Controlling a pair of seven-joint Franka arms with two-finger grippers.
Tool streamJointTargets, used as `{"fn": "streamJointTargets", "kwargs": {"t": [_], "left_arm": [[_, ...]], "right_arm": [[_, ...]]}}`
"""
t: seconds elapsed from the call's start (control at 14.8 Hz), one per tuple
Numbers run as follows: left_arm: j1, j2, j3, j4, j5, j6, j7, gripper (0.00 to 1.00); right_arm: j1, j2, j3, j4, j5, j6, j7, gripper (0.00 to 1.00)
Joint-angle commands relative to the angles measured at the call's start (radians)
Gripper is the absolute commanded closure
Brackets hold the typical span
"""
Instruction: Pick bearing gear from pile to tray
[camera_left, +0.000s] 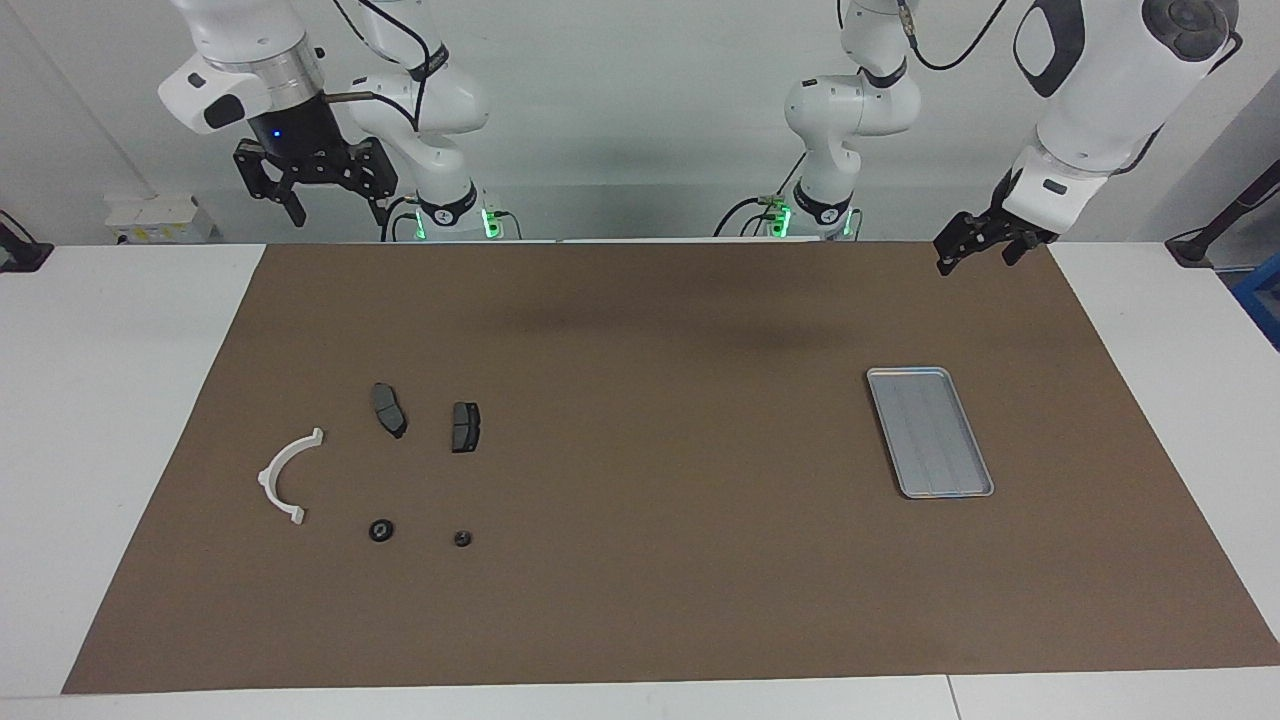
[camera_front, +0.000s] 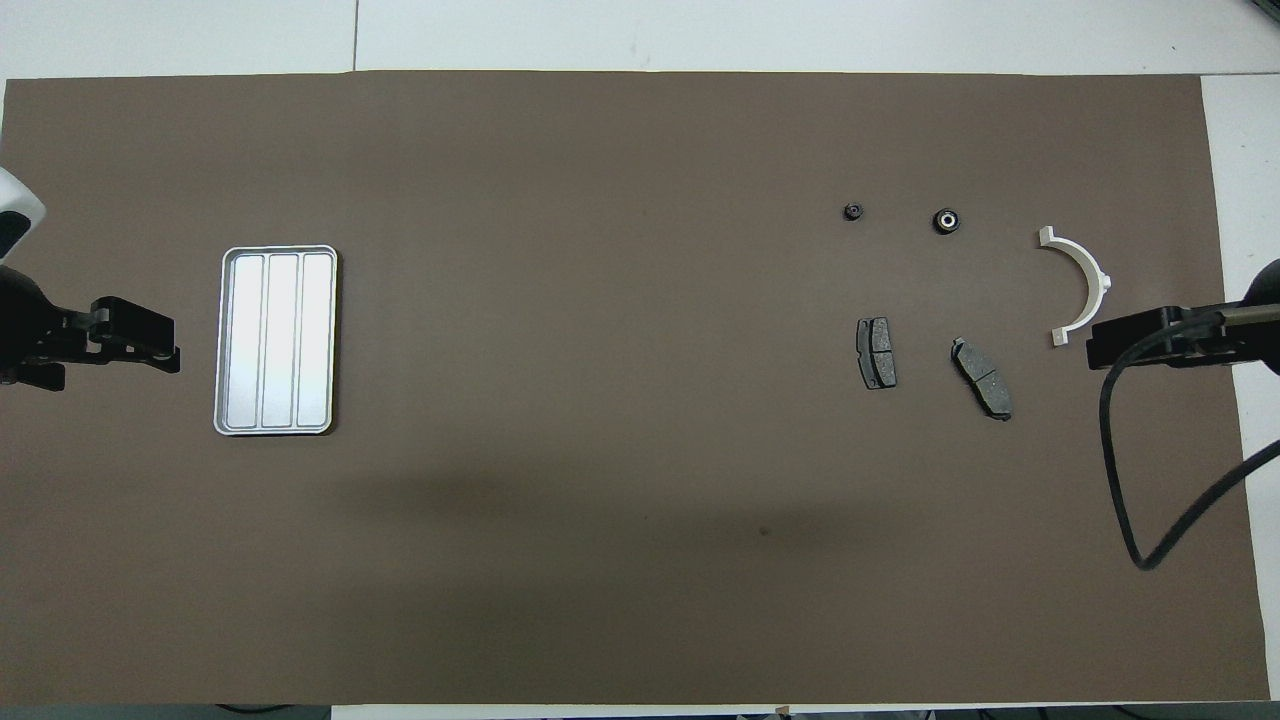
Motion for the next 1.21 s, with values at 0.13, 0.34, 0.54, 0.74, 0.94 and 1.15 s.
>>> {"fn": "streamJointTargets", "kwargs": {"t": [0.13, 0.34, 0.54, 0.74, 0.94, 1.15], "left_arm": [[0.012, -0.012, -0.007, -0.002, -0.012, -0.014, 0.003, 0.00], [0.012, -0.012, -0.007, -0.002, -0.012, -0.014, 0.003, 0.00], [0.012, -0.012, -0.007, -0.002, -0.012, -0.015, 0.001, 0.00], [0.012, -0.012, -0.007, -0.002, -0.012, -0.015, 0.003, 0.00], [0.012, -0.012, -0.007, -0.002, -0.012, -0.015, 0.002, 0.00], [0.012, -0.012, -0.007, -0.002, -0.012, -0.015, 0.003, 0.00]], "right_arm": [[-0.008, -0.006, 0.002, -0.078, 0.024, 0.086, -0.034, 0.00], [0.014, 0.117, 0.005, -0.103, 0.021, 0.207, -0.012, 0.00], [0.060, 0.304, 0.004, -0.085, -0.009, 0.378, 0.089, 0.00], [0.081, 0.508, 0.004, 0.019, -0.062, 0.476, 0.170, 0.00], [0.083, 0.673, 0.002, 0.106, -0.067, 0.533, 0.238, 0.00], [0.118, 0.810, 0.001, 0.251, -0.093, 0.533, 0.389, 0.00]]}}
